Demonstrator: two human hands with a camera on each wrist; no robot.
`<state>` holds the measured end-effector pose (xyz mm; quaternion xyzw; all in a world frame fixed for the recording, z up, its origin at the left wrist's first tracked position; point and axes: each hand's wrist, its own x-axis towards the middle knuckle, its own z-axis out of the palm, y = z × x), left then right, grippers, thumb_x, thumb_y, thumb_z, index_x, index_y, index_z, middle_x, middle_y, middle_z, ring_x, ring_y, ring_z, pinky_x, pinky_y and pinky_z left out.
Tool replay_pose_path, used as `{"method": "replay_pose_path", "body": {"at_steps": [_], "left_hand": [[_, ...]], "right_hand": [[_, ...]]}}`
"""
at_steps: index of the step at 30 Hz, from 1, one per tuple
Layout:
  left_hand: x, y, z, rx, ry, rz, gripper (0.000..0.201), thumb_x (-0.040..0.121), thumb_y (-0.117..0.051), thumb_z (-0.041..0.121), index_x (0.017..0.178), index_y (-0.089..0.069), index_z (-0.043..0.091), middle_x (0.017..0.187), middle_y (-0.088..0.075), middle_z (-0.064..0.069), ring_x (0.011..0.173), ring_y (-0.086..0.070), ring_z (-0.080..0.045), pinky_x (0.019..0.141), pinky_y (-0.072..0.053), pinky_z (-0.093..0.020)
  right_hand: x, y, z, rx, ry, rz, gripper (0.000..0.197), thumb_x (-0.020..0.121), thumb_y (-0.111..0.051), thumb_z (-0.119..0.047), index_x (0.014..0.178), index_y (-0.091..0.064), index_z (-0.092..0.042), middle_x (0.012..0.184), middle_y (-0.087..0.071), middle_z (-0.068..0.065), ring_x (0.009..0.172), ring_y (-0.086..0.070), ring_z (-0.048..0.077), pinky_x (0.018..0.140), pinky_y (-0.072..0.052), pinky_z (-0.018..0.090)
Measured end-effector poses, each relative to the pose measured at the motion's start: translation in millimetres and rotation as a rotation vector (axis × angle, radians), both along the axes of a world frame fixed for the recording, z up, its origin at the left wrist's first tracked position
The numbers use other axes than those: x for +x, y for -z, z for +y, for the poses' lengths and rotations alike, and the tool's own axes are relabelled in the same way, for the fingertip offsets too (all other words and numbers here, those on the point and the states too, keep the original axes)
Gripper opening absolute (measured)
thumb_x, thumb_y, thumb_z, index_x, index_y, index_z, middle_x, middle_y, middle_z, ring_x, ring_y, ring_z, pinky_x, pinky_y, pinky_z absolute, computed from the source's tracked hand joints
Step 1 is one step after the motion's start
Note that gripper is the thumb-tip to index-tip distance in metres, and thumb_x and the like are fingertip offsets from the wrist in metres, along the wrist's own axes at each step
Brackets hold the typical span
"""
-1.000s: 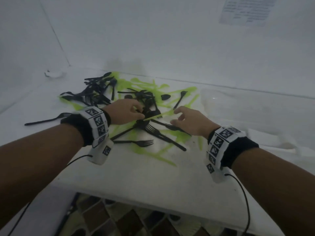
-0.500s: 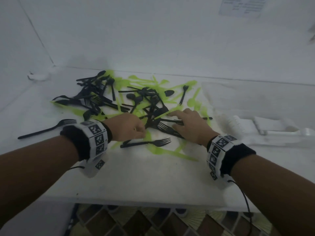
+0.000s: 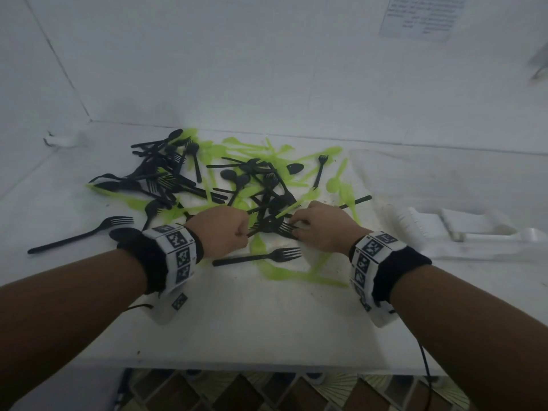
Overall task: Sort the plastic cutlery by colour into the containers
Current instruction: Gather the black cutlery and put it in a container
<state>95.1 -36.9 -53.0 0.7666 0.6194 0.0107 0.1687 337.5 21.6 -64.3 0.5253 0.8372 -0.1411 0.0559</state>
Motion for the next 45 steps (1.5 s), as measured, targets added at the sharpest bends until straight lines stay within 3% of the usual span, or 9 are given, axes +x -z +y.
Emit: {"method": "replay_pose_path", "body": {"at_steps": [10,15,22,26,30,36,38,42,45], "left_hand": [[-48,-50,-17,-0.199,-0.105,-0.036,0.022,0.095,-0.054,0.029,0.088,-0.054,0.007,0.079,-0.065,-0.003,0.064,-0.053,-0.014,0.063,-0.041,-0.027],[-76,-58,-40,-0.178,-0.202,-0.052,0.010,0.104,-0.049,0.033,0.105,-0.054,0.024,0.072,-0.055,0.007,0.057,-0.043,-0.009,0.054,-0.033,-0.023],[-123,-43,-68,-0.024,-0.354,-0.241,0.036,0.107,-0.039,0.043,0.084,-0.060,0.023,0.075,-0.058,0.005,0.073,-0.055,-0.017,0.071,-0.044,-0.035],[-140,-37,-84,0.058,-0.438,-0.279,0.034,0.107,-0.042,0.037,0.086,-0.064,0.023,0.074,-0.061,0.003,0.069,-0.056,-0.010,0.066,-0.041,-0.028],[-149,-35,-89,0.098,-0.488,-0.340,0.033,0.108,-0.043,0.034,0.086,-0.066,0.022,0.074,-0.060,0.000,0.057,-0.050,0.000,0.060,-0.036,-0.026],[-149,-38,-86,0.118,-0.515,-0.391,0.026,0.105,-0.049,0.034,0.090,-0.068,0.023,0.082,-0.065,-0.003,0.075,-0.059,-0.014,0.071,-0.048,-0.032],[-147,-39,-80,0.116,-0.555,-0.461,0.021,0.103,-0.053,0.032,0.090,-0.066,0.021,0.085,-0.066,-0.006,0.077,-0.058,-0.025,0.073,-0.048,-0.042],[-131,-45,-59,0.037,-0.711,-0.789,0.029,0.100,-0.060,0.036,0.091,-0.067,0.010,0.073,-0.052,-0.002,0.058,-0.041,-0.013,0.054,-0.035,-0.027],[-114,-51,-41,-0.098,-0.774,-1.067,0.048,0.098,-0.059,0.051,0.109,-0.071,0.006,0.089,-0.071,-0.009,0.045,-0.034,-0.007,0.043,-0.028,-0.019]], "right_hand": [[-9,-1,14,0.105,0.054,0.138,0.021,0.098,-0.053,-0.049,0.099,-0.054,-0.028,0.099,-0.054,-0.001,0.089,-0.057,0.023,0.082,-0.053,0.042],[-44,-4,17,0.190,-0.027,0.223,0.022,0.098,-0.055,-0.039,0.118,-0.057,-0.029,0.108,-0.057,0.003,0.101,-0.056,0.028,0.086,-0.052,0.044],[-108,0,14,0.126,-0.175,0.068,0.039,0.099,-0.050,-0.023,0.135,-0.062,-0.033,0.131,-0.058,0.003,0.120,-0.058,0.029,0.097,-0.051,0.044],[-116,-5,24,0.177,-0.198,0.057,0.017,0.096,-0.062,-0.031,0.110,-0.071,-0.033,0.112,-0.060,-0.002,0.110,-0.060,0.026,0.093,-0.051,0.043],[-124,-8,28,0.207,-0.164,0.178,0.019,0.099,-0.060,-0.039,0.113,-0.070,-0.033,0.106,-0.056,-0.005,0.106,-0.060,0.022,0.092,-0.050,0.043],[-140,-27,29,0.242,-0.061,0.607,0.009,0.101,-0.061,-0.033,0.105,-0.064,-0.026,0.067,-0.054,-0.014,0.062,-0.051,0.002,0.058,-0.040,0.027],[-143,-37,24,0.266,-0.051,0.744,0.009,0.102,-0.059,-0.033,0.108,-0.061,-0.026,0.062,-0.058,-0.005,0.056,-0.054,0.011,0.053,-0.038,0.029],[-146,-51,5,0.235,-0.167,0.934,0.011,0.104,-0.053,-0.021,0.114,-0.056,-0.023,0.078,-0.070,0.001,0.061,-0.064,0.023,0.057,-0.052,0.037],[-146,-44,-6,0.166,-0.323,0.848,0.030,0.092,-0.050,-0.011,0.115,-0.060,-0.027,0.096,-0.070,-0.009,0.070,-0.067,0.014,0.063,-0.054,0.036]]}}
